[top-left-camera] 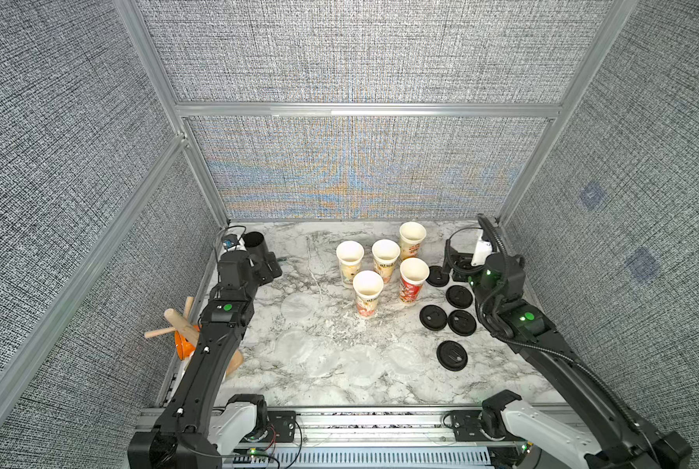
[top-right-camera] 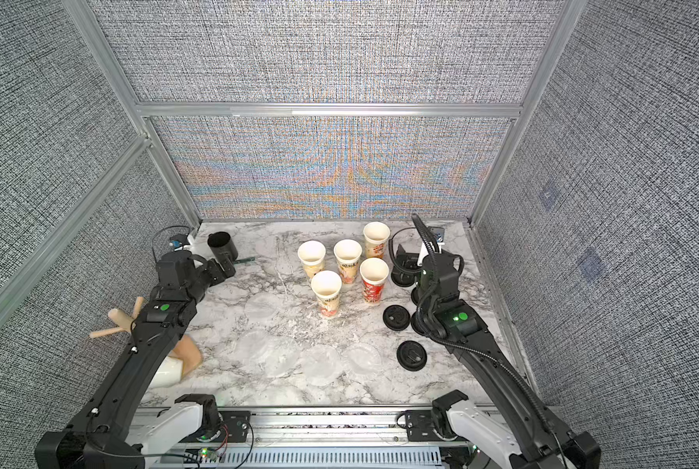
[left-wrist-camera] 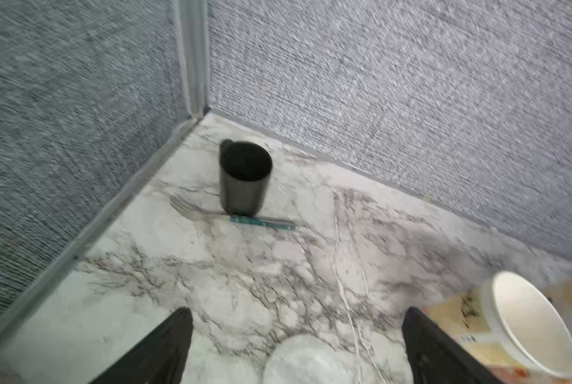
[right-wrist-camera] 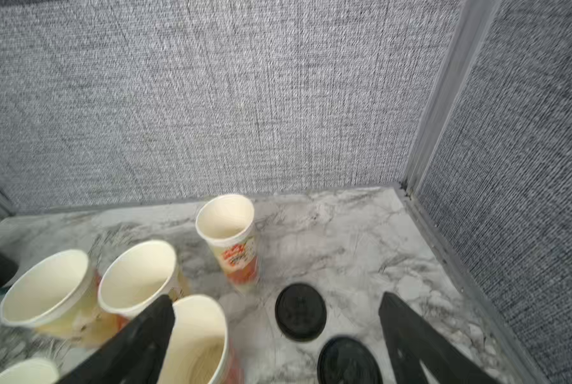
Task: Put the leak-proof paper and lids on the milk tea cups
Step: Pick up the leak-proof paper from the center of the board.
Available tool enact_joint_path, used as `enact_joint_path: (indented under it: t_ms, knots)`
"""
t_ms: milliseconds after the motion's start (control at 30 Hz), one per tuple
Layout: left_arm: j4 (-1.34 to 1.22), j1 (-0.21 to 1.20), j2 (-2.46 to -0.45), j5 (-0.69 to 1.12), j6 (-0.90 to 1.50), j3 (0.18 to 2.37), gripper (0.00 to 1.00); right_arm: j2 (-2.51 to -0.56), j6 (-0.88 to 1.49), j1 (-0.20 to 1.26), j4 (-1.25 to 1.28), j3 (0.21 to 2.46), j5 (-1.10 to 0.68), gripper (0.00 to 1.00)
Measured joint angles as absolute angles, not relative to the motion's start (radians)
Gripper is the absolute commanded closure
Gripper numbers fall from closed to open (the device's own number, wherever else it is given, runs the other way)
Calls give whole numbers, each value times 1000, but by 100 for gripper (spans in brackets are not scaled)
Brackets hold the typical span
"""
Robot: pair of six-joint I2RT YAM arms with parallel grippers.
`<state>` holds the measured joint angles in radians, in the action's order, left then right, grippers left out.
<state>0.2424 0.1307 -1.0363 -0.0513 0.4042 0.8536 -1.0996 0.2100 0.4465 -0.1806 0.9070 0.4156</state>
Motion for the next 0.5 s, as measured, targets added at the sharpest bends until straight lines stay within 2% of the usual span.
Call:
enact_joint_path:
  t_ms: [133,267,500]
  knots:
    - [305,259,-1038,32,394,840,0,-1073,262,513,-400,928,331,2]
    - [309,318,-991,70,378,762,0,-1076,299,587,-537,946,196,2]
    - [228,401,-813,162,345,593,0,-1098,440,766,-616,833,76,3]
